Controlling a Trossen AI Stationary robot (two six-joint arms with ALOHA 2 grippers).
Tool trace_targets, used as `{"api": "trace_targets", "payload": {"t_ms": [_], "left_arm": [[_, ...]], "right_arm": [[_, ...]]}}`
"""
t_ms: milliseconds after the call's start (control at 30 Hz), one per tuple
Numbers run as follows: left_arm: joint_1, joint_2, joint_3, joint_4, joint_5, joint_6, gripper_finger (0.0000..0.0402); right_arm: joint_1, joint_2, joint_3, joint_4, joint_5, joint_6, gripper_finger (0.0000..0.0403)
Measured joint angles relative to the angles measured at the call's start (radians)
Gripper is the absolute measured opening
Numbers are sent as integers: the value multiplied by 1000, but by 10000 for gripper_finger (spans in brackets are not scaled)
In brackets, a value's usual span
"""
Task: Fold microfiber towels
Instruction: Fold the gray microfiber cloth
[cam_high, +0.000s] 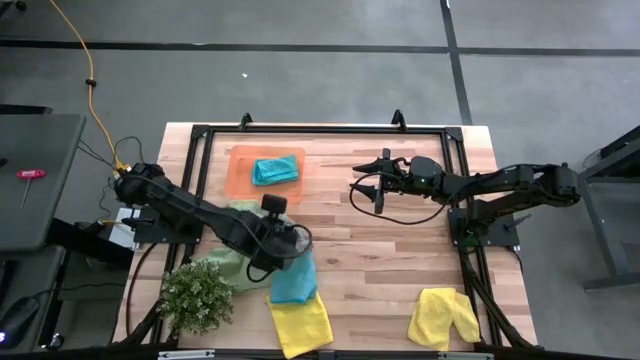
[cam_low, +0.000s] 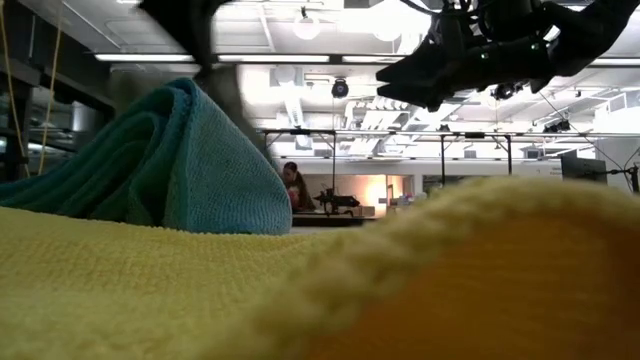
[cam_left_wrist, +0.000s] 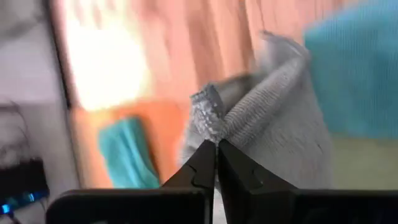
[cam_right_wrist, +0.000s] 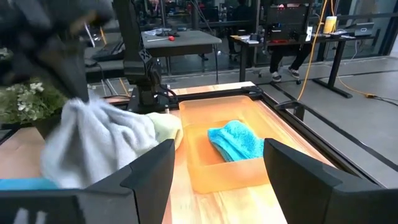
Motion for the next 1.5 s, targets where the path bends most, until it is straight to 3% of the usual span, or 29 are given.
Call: {"api": "trace_targets", "payload": {"t_ms": [167, 333, 633, 867, 1067, 1333, 1500], "left_arm": [[144, 5, 111, 153, 12, 169, 1], [320, 67, 155, 336, 135, 271, 1], [480, 255, 358, 395, 343, 111, 0], [489, 332, 356, 273, 317, 99, 6], [432, 435, 357, 337, 324, 164, 32], [323, 535, 354, 351, 378, 221, 107], [250, 538, 288, 370, 383, 191, 150]], "right_arm": [[6, -120, 0, -142, -19, -74, 236], [20, -276, 0, -358, 4, -131, 236], [20, -439, 0, -599, 33, -124, 236], [21, -443, 0, -637, 34, -101, 236], [21, -443, 0, -657, 34, -93, 236], [21, -443, 0, -677, 34, -87, 236], [21, -443, 0, -678, 33, -86, 236]]}}
